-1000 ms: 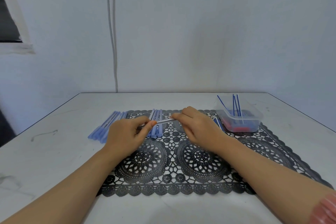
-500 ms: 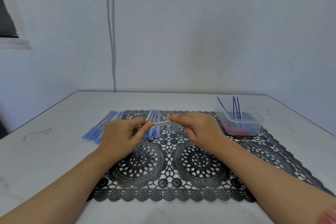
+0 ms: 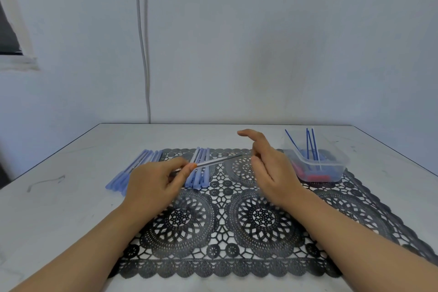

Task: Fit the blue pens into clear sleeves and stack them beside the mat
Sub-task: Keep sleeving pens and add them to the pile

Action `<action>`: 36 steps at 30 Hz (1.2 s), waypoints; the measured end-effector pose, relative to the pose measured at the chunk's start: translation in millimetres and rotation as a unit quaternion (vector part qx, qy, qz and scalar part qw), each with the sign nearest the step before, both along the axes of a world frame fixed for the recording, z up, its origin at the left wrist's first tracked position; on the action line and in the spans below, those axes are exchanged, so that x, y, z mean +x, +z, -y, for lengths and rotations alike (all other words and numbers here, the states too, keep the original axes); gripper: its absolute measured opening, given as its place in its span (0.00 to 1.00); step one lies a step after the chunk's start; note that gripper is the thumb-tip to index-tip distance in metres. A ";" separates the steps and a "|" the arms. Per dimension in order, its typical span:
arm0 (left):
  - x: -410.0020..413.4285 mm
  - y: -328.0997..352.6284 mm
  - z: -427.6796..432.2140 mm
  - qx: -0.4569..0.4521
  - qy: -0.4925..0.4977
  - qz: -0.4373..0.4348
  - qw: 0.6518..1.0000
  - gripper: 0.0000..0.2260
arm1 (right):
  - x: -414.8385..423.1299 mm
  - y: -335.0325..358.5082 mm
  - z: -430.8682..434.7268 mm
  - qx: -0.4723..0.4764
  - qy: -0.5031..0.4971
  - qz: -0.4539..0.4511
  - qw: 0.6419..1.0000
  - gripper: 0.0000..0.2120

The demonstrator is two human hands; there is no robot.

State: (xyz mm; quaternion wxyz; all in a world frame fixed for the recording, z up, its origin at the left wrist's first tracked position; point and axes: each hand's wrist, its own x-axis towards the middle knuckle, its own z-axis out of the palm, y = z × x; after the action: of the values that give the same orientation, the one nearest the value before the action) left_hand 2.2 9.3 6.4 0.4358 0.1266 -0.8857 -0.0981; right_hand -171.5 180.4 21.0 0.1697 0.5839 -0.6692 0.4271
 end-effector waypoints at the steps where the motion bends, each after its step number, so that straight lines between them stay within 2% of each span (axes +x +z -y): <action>1: 0.0 0.1 0.2 -0.002 0.003 0.000 1.000 0.17 | -0.5 -0.5 0.4 0.000 0.007 0.006 1.000 0.23; 3: 0.6 0.5 -0.1 0.001 0.005 -0.003 1.000 0.18 | -2.6 -1.7 2.1 0.012 0.010 0.012 1.000 0.28; 6: 1.6 1.4 -0.7 0.007 0.001 -0.010 1.000 0.13 | -7.3 -5.9 7.5 0.050 -0.035 0.018 0.998 0.40; 7: 1.9 1.4 -0.8 0.007 0.000 -0.010 1.000 0.12 | -9.5 -7.2 9.4 0.058 -0.054 0.027 0.996 0.40; 11: 2.3 1.9 -0.5 0.001 0.003 -0.009 1.000 0.12 | -15.8 -5.9 11.5 0.066 -0.094 0.054 0.992 0.23; 17: 0.7 0.9 0.7 0.000 0.004 -0.017 1.000 0.17 | -13.3 -6.8 12.8 0.168 -0.076 0.046 0.982 0.10; 27: 1.8 1.1 0.8 0.013 0.006 -0.012 1.000 0.17 | -13.0 -8.5 14.1 0.206 -0.043 0.017 0.977 0.04; 36: 1.8 1.5 -0.4 0.016 0.001 -0.007 1.000 0.18 | -16.9 -10.9 12.1 0.242 -0.071 0.006 0.968 0.08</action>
State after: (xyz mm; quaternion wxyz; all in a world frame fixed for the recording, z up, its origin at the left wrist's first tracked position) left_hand 3.9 9.7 7.9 0.4401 0.1334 -0.8808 -0.1126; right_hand -188.4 168.2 10.1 0.0491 0.5564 -0.7932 0.2428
